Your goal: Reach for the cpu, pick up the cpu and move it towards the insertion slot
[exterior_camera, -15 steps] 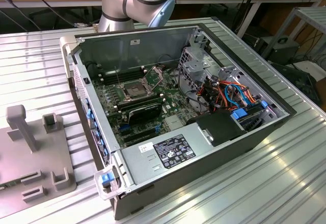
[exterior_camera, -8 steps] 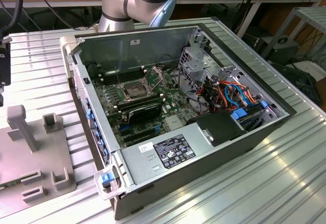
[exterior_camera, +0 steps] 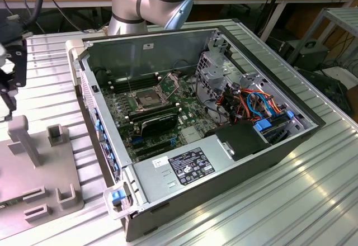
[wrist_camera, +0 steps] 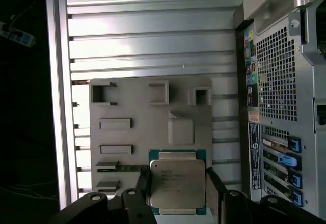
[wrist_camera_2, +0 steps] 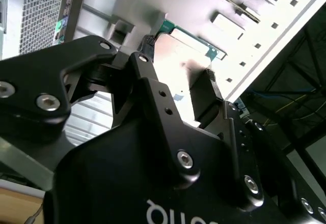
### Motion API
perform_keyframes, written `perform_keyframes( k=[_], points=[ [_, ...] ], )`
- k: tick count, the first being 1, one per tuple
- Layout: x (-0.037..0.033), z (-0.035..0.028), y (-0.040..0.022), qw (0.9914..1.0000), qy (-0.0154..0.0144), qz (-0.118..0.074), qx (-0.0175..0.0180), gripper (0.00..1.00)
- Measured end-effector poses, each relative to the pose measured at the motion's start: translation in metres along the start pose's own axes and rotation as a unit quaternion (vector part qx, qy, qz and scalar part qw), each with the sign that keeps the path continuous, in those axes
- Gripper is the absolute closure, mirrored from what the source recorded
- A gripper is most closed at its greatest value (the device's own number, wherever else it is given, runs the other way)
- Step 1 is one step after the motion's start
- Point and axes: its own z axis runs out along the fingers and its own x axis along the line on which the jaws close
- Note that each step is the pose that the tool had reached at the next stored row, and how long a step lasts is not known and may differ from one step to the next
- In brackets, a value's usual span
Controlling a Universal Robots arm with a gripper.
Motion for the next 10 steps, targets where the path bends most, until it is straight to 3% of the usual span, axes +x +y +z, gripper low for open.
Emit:
perform_keyframes(
  k=[5, 10],
  points=[
    [-0.0219, 0.0003, 0.0011, 1.0, 0.0, 0.0, 0.0, 0.47],
    [-0.0497, 0.0008, 0.0025, 1.0, 0.0, 0.0, 0.0, 0.47]
  ],
)
